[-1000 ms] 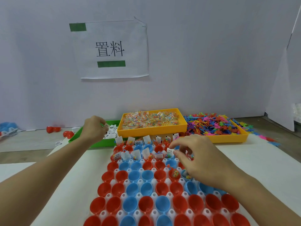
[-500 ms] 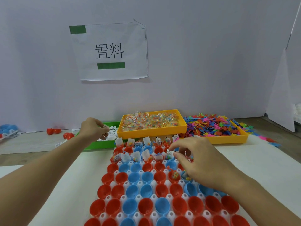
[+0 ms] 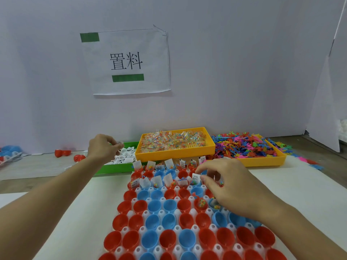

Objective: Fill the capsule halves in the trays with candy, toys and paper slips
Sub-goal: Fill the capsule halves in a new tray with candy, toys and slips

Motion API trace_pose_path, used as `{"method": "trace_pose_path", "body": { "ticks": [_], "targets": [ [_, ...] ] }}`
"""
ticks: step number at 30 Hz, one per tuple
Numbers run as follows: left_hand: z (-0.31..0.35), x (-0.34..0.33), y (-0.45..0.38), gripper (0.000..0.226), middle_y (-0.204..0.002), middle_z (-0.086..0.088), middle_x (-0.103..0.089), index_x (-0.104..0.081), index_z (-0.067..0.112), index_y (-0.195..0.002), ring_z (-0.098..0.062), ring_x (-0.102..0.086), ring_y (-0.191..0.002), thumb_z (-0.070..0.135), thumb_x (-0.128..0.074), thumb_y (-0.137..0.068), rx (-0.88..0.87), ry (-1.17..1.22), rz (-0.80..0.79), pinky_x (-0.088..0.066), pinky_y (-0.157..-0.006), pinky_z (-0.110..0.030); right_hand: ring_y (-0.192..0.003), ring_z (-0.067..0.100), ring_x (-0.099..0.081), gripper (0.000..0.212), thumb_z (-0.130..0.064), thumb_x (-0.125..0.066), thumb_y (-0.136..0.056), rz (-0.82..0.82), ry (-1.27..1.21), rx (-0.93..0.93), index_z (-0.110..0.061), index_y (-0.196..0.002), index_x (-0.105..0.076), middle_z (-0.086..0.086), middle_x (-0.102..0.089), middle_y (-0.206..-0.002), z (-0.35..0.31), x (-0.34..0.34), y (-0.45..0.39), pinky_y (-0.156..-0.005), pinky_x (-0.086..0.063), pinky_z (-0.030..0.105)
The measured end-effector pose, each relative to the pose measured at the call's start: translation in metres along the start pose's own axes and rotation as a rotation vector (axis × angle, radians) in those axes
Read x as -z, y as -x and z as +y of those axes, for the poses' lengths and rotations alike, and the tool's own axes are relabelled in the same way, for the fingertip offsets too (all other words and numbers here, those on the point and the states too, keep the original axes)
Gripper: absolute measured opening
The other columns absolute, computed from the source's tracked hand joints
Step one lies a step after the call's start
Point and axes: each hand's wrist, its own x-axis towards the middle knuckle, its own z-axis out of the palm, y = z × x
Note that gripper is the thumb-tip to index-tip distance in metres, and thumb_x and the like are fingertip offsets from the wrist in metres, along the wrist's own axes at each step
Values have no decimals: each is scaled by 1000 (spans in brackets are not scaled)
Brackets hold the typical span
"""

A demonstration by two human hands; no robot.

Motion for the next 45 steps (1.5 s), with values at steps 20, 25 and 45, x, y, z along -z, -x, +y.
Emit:
{"method": "trace_pose_path", "body": {
  "ticks": [20,25,45],
  "targets": [
    [90,-23,158,15,-59,8,-66,-74,19,-70,-7,-59,-54,28,-83,-77,-658,160,-431,-44,-50,-17,-75,5,-72,10,-17,-75,-87,69,-481,-75,-26,-84,-78,-12,-75,-78,-15,3,1,-70,-58,23],
    [88,-31,163,16,-64,4,-69,-75,15,-75,-9,-63,-59,28,-85,-74,-651,134,-546,-52,-56,-23,-72,5,-69,19,-12,-75,-86,113,-397,-77,-28,-76,-77,-13,-73,-75,-10,3,10,-66,-56,23],
    [84,-23,156,8,-82,14,-69,-76,23,-88,7,-59,-74,17,-76,-84,-664,-117,-704,-49,-64,-9,-73,-2,-63,18,-10,-80,-81,43,-188,3,-26,-75,-78,-18,-70,-70,-14,5,18,-64,-45,8]
  ]
}}
